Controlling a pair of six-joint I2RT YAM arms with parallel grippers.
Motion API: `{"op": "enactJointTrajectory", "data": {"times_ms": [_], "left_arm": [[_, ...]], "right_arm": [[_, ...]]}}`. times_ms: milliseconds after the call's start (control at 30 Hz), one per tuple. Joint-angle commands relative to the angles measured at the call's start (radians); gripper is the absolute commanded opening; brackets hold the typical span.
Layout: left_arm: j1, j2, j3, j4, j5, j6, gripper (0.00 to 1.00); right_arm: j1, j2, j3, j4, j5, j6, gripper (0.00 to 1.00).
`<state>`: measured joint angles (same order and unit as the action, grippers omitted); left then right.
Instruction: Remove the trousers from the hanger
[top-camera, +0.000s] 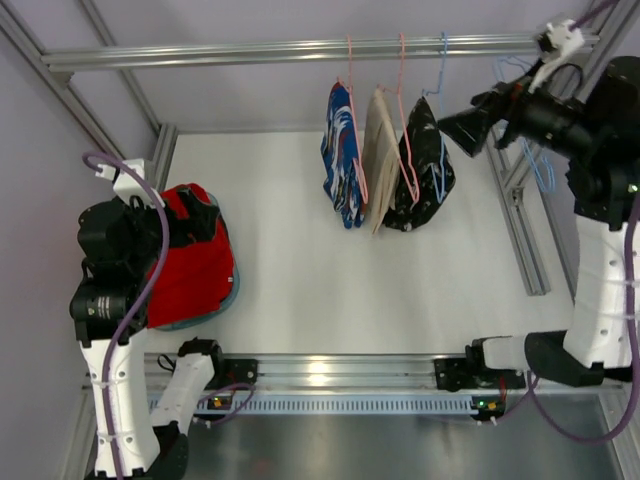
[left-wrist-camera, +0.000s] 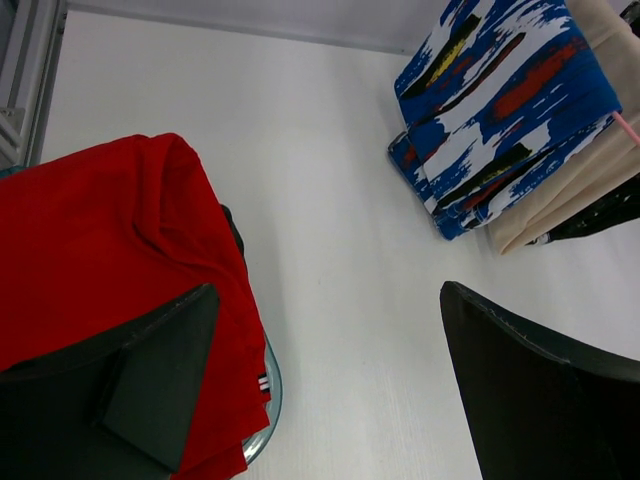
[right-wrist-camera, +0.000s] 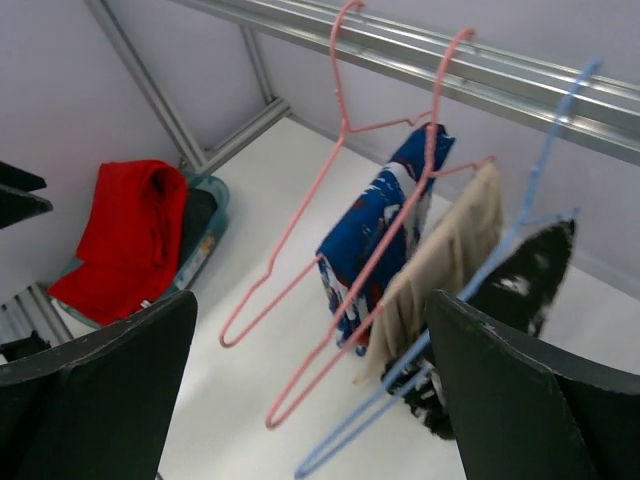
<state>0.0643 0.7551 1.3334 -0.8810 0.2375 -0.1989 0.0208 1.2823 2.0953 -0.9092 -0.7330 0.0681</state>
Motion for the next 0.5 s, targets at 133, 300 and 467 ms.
{"op": "enactJointTrajectory", "data": {"times_ms": [133,300,467], "left_arm": [[0.005,-0.014,0.023,0.083,-0.02,-0.048,0.98],[0.006,-0.026,0.016,0.117,0.067,-0.028,0.99],[0.005,0.006,-0.069,0.399,0.445,-0.216,0.98]], "right_arm": [[0.353,0.184,0.08,0.11,0.34,0.07,0.93],[0.487,0.252,0.103,0.162,0.483,0.079,0.86],[0.524,0.239,0.1,0.173,0.494,0.079,0.87]]}}
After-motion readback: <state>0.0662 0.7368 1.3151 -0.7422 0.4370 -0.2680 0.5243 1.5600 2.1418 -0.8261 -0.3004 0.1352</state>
